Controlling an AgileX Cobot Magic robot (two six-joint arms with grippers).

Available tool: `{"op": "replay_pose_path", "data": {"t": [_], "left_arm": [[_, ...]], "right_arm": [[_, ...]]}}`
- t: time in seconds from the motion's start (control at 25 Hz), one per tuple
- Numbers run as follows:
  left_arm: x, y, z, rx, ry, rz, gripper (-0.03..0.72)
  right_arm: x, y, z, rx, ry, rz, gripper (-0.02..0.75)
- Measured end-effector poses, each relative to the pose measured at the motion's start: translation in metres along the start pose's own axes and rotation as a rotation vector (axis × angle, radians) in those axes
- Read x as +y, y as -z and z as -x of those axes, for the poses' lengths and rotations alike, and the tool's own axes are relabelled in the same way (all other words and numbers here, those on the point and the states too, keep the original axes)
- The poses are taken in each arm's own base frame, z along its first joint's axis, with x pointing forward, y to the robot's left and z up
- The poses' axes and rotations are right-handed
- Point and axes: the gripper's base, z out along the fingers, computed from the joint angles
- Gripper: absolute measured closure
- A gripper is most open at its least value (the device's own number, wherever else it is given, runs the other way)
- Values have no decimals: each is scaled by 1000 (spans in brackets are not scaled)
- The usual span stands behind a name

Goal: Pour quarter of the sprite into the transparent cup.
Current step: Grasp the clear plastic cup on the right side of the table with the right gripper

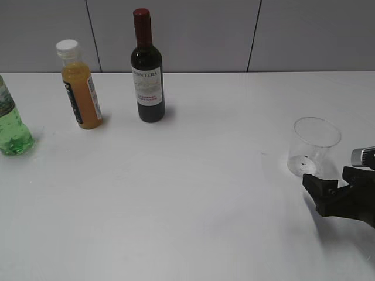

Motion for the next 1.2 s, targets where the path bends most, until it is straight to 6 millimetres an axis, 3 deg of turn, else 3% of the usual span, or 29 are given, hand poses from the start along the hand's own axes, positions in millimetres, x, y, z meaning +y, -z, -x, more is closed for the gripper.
{"op": "replay_pose_path", "data": {"t": [0.28, 0.84, 1.2], "left_arm": [[0, 0, 0, 0, 0, 0, 135], [0, 0, 0, 0, 0, 0, 135], [0, 0, 0, 0, 0, 0, 135]], "right_arm": [[-2, -18, 9, -44, 7, 2, 47], [-4, -48, -9, 18, -3, 26, 47], [-6, -68, -8, -26, -2, 30, 47]]}}
